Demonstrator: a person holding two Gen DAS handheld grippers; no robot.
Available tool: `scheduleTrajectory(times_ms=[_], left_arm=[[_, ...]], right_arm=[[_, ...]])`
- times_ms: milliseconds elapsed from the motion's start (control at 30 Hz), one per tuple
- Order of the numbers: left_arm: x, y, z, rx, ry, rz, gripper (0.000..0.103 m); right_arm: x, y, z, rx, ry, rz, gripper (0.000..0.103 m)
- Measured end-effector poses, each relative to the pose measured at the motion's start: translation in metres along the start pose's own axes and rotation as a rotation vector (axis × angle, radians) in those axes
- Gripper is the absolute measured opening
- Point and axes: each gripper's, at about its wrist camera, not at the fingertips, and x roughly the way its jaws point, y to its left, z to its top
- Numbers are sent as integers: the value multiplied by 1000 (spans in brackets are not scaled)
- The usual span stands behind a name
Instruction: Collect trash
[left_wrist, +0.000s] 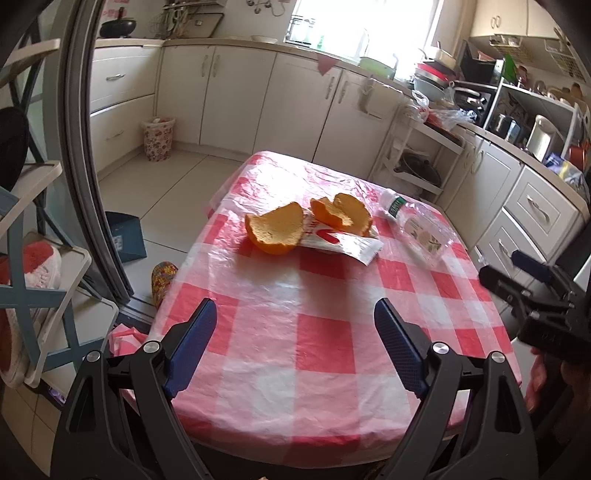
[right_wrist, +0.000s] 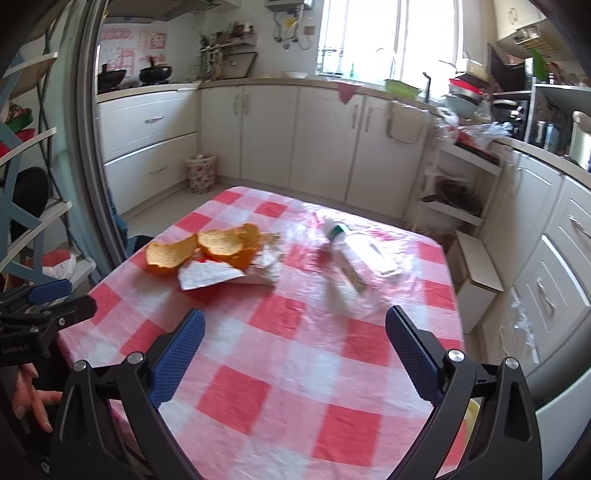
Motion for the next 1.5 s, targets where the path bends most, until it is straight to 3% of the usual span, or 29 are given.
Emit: scheduleTrajectory(times_ms=[100,267,367,567,700,833,1000,1067,1133,1233,1300,1500], left_arm=[[5,11,6,-33,-2,-21,83],[16,28,17,-103,-5,-37,83],[26,33,26,-146,-8,-51,83],[51,30,47,-148,-8,-7,83],[75,32,60,-190,12,22,83],[99,39,66,-234,43,50,83],[126,38,70,-233,82,75,83],[133,37,70,-227,94,75,77],[141,37,70,-228,116,68,66],[151,35,66,-219,151,50,27],[154,33,62,-202,162,40,14],[139,24,50,-162,173,2,5]], right_arm=[[16,14,5,-2,31,71,94],[56,10,10,198,137,277,92],[81,1,10,329,202,365,84],[120,-9,3,491,290,451,74],[128,-11,1,535,314,480,66],[142,-11,-1,594,340,514,51],[143,-16,-2,625,355,562,19],[141,-9,1,604,354,570,9],[136,-8,4,580,346,571,7],[129,-13,5,567,330,567,4],[122,-22,3,565,318,562,3],[115,-43,-5,571,315,528,3]])
